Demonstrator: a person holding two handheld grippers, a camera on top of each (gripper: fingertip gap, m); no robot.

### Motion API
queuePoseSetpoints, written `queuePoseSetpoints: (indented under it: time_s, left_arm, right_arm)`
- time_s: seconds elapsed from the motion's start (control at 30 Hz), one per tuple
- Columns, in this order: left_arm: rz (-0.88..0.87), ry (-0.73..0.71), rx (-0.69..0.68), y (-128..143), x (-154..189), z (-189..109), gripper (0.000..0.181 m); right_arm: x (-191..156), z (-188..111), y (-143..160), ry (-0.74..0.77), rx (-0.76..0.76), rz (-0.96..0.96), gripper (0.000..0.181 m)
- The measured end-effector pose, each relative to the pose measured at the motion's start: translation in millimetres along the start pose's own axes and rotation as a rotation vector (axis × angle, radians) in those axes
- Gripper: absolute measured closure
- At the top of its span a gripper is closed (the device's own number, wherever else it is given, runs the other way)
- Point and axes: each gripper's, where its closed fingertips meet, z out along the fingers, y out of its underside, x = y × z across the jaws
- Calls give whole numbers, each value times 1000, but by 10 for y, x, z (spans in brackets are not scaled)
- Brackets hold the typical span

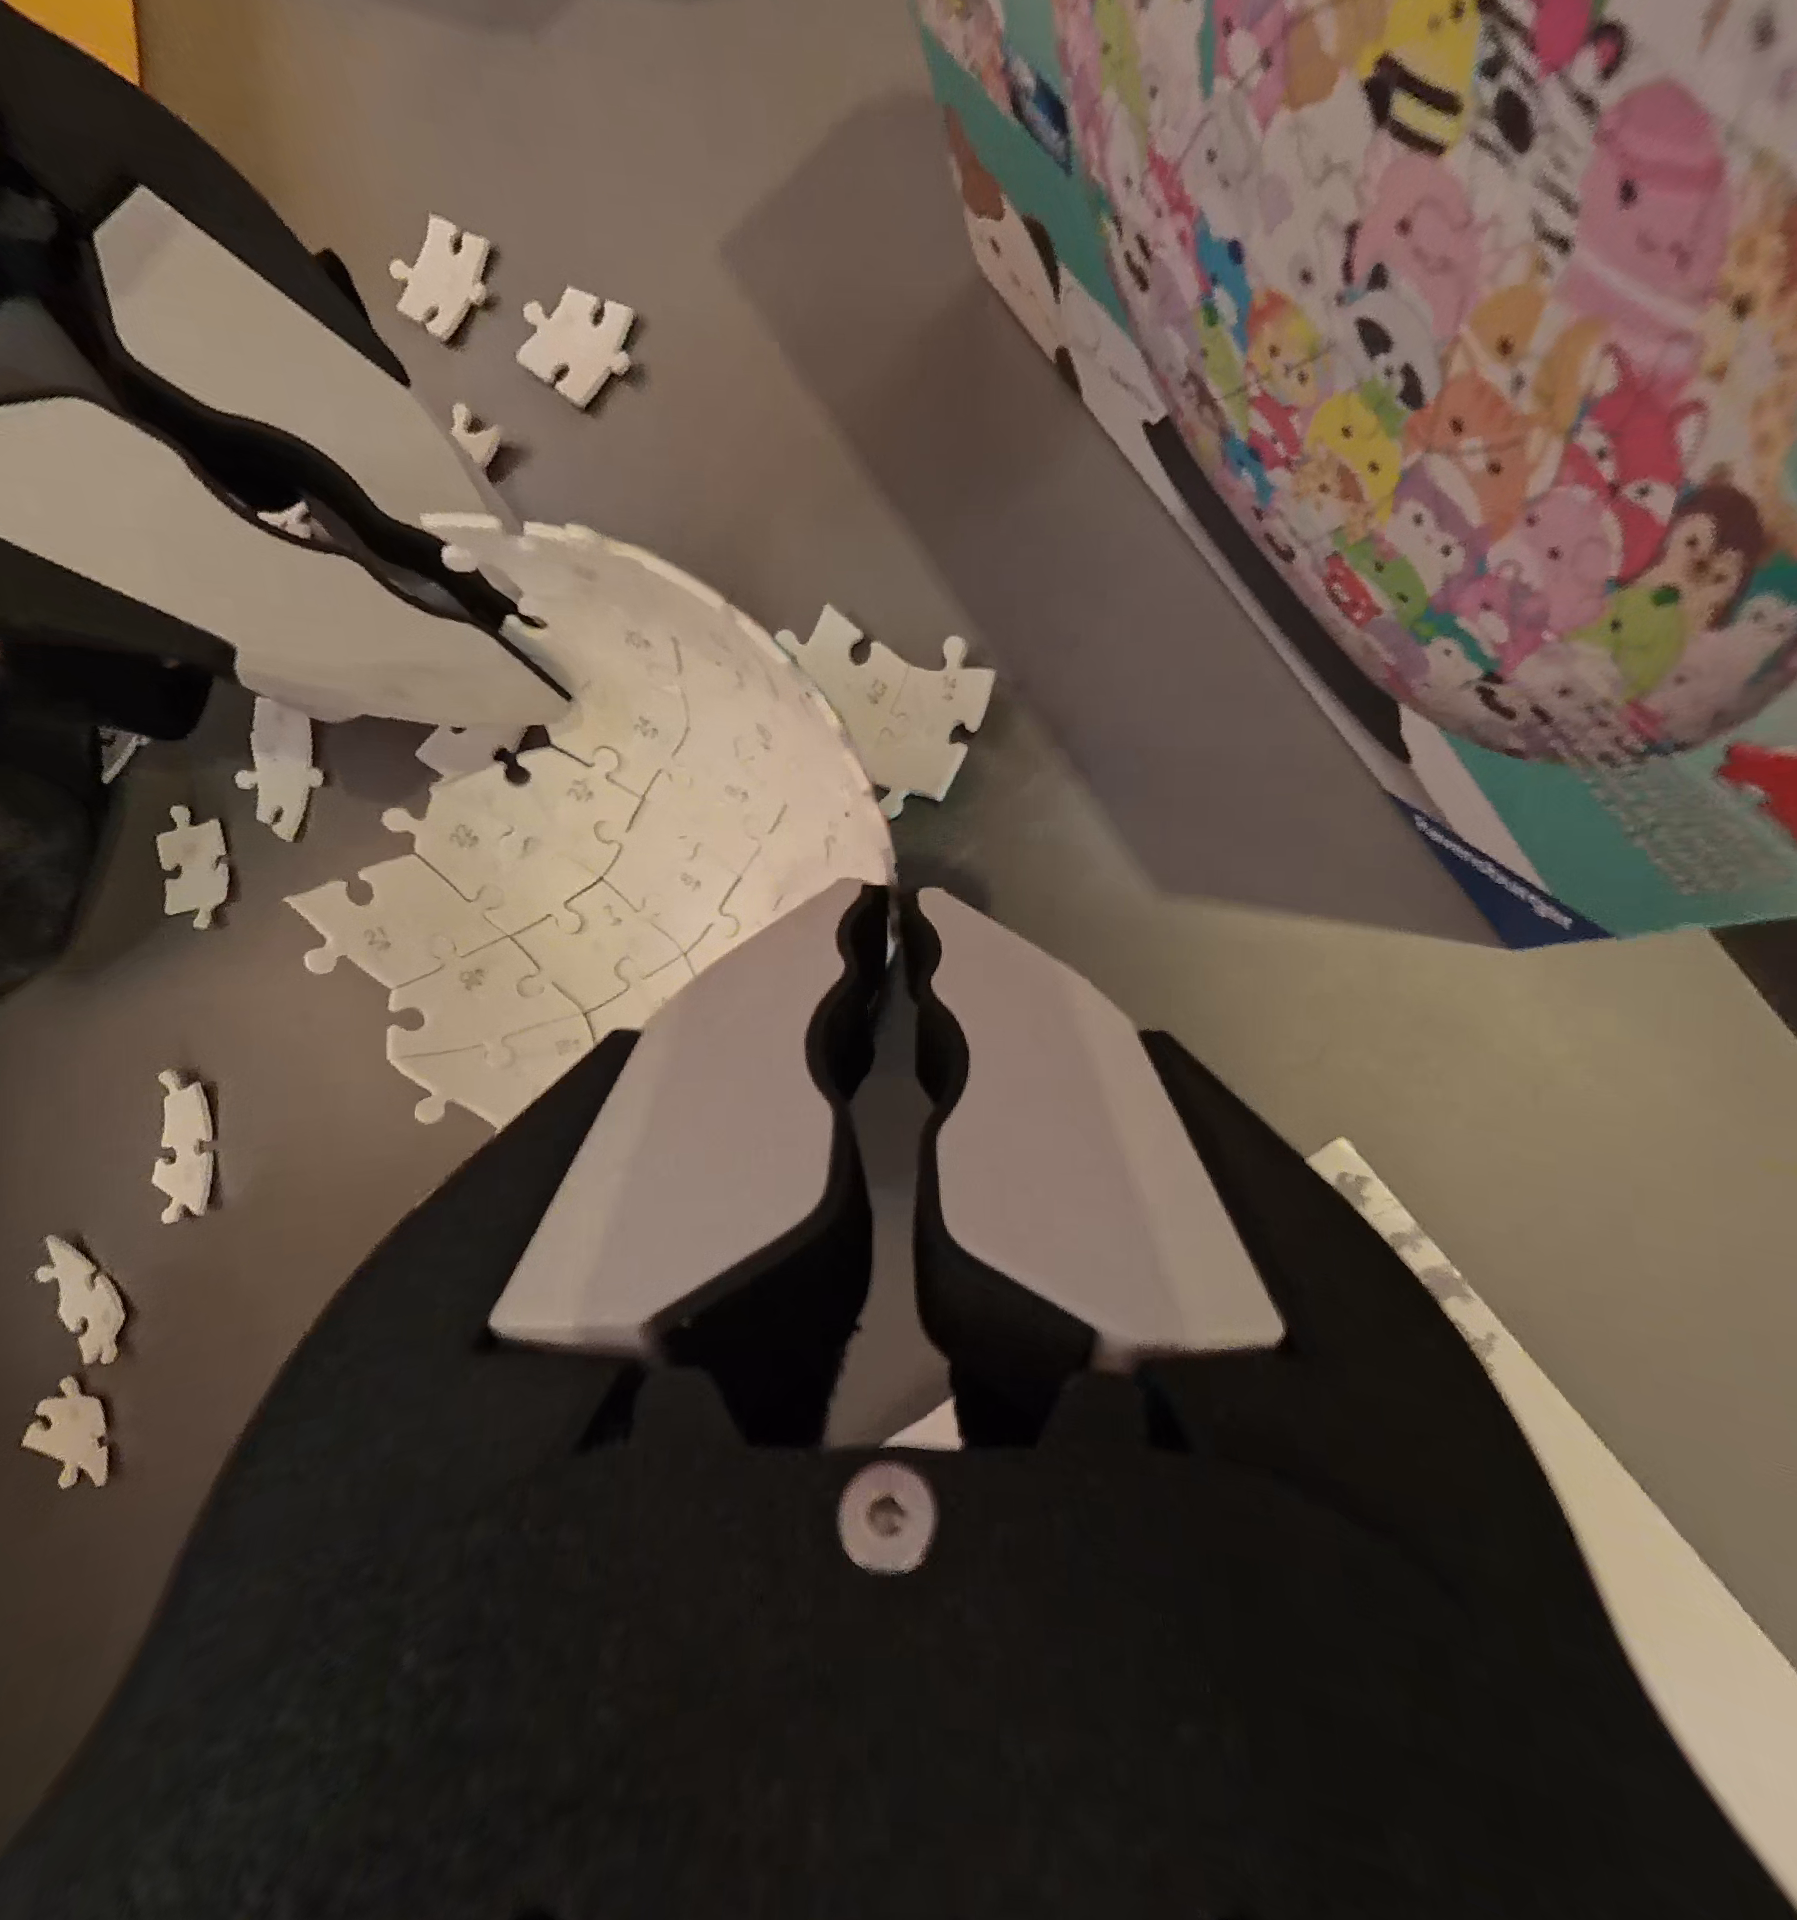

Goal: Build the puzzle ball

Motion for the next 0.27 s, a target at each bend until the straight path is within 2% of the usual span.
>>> queuePoseSetpoints:
  time_s: [0.27]
  left_arm:
    - [16, -16, -1, -11, 8, -14, 176]
  right_arm:
    - [7, -50, -35, 59, -5, -55, 179]
